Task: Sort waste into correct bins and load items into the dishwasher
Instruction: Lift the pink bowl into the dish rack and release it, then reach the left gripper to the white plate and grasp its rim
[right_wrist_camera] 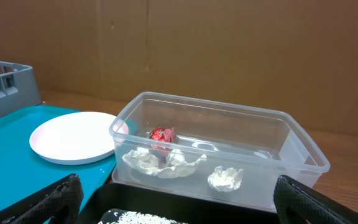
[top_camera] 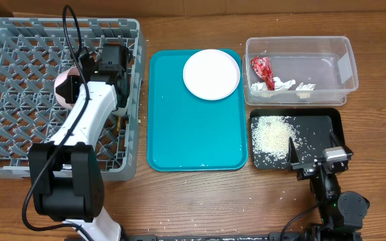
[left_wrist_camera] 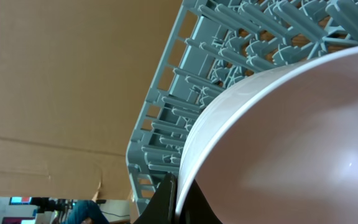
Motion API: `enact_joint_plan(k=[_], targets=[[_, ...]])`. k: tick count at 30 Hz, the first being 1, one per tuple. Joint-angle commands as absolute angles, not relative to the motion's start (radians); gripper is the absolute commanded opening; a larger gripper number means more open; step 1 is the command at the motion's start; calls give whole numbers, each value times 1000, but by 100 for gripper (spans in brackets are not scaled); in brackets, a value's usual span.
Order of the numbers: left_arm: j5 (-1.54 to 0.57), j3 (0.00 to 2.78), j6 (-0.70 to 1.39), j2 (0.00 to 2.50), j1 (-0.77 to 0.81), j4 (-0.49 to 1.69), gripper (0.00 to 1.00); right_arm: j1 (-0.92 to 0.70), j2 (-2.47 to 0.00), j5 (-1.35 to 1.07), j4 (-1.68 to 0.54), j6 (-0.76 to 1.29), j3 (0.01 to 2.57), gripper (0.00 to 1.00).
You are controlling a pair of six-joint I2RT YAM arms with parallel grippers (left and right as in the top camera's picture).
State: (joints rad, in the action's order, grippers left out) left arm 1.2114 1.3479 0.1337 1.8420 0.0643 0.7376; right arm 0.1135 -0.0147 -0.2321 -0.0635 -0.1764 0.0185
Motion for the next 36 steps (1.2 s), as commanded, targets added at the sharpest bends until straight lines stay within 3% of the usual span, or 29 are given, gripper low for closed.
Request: enact_joint_plan(k=[1, 19, 25, 36], targets=[[1208, 1345, 123, 1874, 83, 752, 4, 118, -3, -233, -57, -171, 8, 99], [1448, 1345, 92, 1868, 149, 818, 4, 118, -3, -233, -57, -171, 8, 100], [1313, 1345, 93, 1870, 128, 811, 4, 118, -3, -233, -57, -171, 8, 100], [1258, 1344, 93, 1879, 154, 833, 4, 118, -3, -233, -57, -171, 8, 100]])
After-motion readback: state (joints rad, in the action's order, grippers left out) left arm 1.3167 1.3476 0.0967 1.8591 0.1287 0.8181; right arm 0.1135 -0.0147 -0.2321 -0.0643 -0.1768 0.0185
